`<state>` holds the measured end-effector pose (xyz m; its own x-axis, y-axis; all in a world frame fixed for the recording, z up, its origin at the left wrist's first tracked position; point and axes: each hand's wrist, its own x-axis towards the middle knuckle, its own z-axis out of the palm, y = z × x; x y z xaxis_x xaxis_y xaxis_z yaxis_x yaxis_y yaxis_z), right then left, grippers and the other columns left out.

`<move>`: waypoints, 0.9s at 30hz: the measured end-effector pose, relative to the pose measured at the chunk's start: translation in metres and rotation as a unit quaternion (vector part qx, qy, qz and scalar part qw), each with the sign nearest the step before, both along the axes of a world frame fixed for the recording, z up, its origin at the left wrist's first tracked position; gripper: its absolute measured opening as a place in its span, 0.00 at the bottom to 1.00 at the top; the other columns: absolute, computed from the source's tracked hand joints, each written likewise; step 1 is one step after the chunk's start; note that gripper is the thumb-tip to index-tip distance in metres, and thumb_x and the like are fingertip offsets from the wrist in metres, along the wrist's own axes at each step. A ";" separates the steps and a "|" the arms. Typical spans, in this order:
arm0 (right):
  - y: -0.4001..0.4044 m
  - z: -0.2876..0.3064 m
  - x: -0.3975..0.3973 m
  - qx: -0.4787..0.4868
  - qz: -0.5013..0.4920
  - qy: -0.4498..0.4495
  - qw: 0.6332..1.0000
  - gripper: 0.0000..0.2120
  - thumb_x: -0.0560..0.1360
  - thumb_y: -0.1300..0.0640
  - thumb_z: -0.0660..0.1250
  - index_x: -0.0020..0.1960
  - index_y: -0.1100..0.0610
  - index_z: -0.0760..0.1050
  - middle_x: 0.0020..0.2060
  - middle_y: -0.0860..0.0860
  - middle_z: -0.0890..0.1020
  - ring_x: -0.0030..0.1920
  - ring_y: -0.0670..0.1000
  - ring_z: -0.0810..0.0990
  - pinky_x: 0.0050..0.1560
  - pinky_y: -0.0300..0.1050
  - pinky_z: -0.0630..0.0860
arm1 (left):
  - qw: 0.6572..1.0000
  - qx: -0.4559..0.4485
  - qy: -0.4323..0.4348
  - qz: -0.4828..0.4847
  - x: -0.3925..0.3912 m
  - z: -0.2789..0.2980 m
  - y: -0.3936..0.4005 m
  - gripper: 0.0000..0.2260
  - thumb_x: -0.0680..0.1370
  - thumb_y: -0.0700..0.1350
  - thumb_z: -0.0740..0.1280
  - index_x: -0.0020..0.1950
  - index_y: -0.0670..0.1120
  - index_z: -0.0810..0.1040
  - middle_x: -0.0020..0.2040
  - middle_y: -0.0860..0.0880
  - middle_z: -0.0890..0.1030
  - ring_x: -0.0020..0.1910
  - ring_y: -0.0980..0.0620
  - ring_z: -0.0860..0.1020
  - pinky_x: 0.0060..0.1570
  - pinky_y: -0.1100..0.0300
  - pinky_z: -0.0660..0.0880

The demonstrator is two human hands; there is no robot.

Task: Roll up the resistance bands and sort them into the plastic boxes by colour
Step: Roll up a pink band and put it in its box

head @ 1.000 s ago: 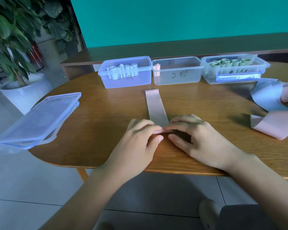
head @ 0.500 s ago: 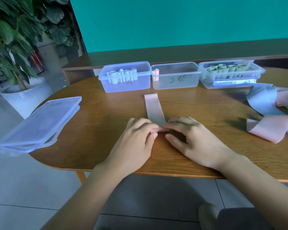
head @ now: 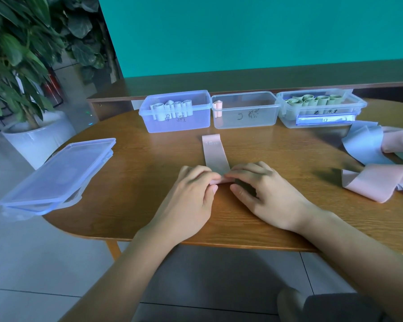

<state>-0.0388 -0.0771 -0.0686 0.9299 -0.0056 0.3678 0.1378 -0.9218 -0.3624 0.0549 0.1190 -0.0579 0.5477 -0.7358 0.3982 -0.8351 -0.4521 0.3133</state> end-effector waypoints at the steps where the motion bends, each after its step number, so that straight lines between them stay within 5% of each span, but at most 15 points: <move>1: 0.000 0.000 0.001 0.000 0.002 -0.006 1.000 0.16 0.81 0.43 0.55 0.67 0.36 0.71 0.62 0.38 0.76 0.60 0.48 0.74 0.62 0.54 0.74 | 1.000 -0.003 0.005 0.001 0.001 0.000 -0.001 0.12 0.84 0.45 0.60 0.65 0.51 0.78 0.62 0.58 0.75 0.62 0.56 0.68 0.61 0.64 0.67; 8: -0.002 0.000 0.006 -0.011 -0.012 0.014 1.000 0.19 0.80 0.40 0.54 0.68 0.38 0.73 0.63 0.37 0.75 0.59 0.47 0.73 0.63 0.53 0.73 | 1.000 -0.004 0.023 0.014 0.012 -0.001 -0.006 0.15 0.84 0.45 0.59 0.71 0.51 0.74 0.66 0.56 0.74 0.65 0.54 0.67 0.64 0.60 0.67; 27: -0.009 0.004 0.028 -0.013 -0.024 0.042 0.999 0.23 0.77 0.38 0.53 0.69 0.42 0.72 0.65 0.38 0.75 0.64 0.49 0.73 0.66 0.55 0.70 | 0.999 -0.028 -0.027 0.025 0.020 -0.003 -0.018 0.13 0.82 0.42 0.62 0.66 0.50 0.77 0.61 0.53 0.77 0.59 0.50 0.70 0.63 0.56 0.69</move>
